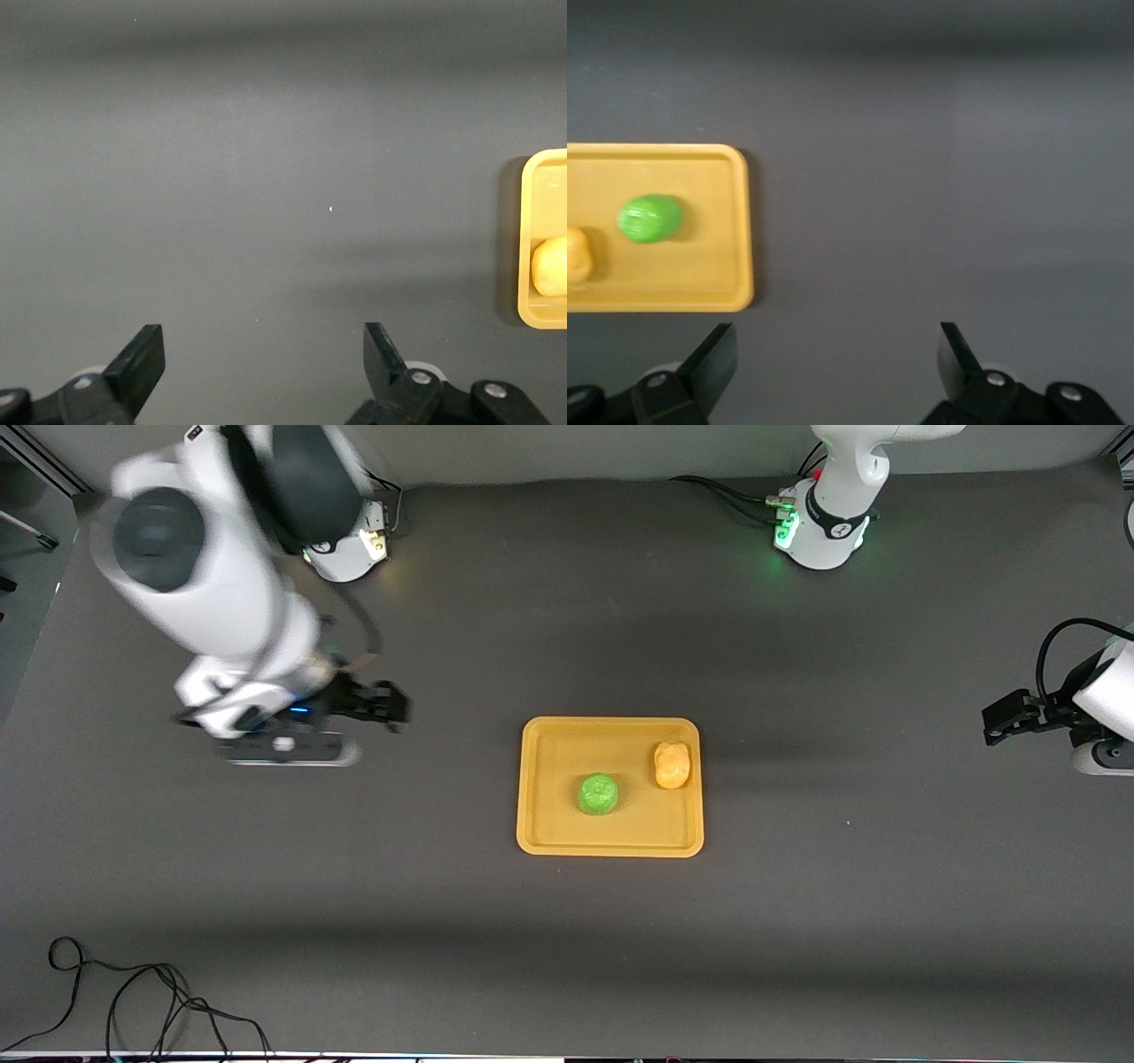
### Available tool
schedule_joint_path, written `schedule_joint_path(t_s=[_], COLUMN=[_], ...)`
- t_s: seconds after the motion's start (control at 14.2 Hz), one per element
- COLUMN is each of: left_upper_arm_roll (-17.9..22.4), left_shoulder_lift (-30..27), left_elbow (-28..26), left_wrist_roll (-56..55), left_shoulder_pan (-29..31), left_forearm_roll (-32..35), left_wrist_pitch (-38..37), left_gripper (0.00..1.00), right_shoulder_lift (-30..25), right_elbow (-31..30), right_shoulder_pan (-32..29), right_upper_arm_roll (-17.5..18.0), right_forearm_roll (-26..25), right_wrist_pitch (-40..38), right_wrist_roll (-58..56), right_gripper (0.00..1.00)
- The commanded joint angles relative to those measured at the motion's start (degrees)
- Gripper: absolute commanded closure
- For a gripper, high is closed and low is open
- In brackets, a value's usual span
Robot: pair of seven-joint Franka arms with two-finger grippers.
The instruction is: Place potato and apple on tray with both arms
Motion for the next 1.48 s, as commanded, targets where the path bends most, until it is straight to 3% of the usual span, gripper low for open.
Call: schedule_joint_path(t_s=[0.0,0.21,0.49,1.27,1.41], left_upper_arm_roll=[0.0,0.0,-0.1,-0.3,-0.3], left_shoulder_lift=[1.5,1.6,2.0,2.5,2.5], left_elbow=[1.4,2.3,2.0,1.1,1.1], left_wrist_roll=[-0.9,-0.9,-0.9,-3.8,-4.2], left_shoulder_pan=[0.2,0.1,1.1,1.3,1.3], left_forearm_roll=[0.0,-0.1,-0.4,0.1,-3.2], left_wrist_pitch=[0.2,0.2,1.7,3.7,4.7], left_gripper=[0.00,0.00,0.00,0.00,0.00], right_shoulder_lift=[-9.0,-13.4,-14.4,-13.5,-13.5], right_elbow=[-10.3,-14.0,-14.3,-13.7,-13.7], right_shoulder_pan=[-9.3,-26.2,-41.1,-41.9,-41.9], right_upper_arm_roll=[5.1,16.2,21.4,21.1,21.0], right_forearm_roll=[-1.0,-3.1,-3.2,-4.8,-4.8], right_wrist_pitch=[2.3,2.3,1.7,1.6,1.6], right_wrist_roll=[-7.7,-14.7,-23.8,-21.5,-21.4], right_gripper=[0.00,0.00,0.00,0.00,0.00])
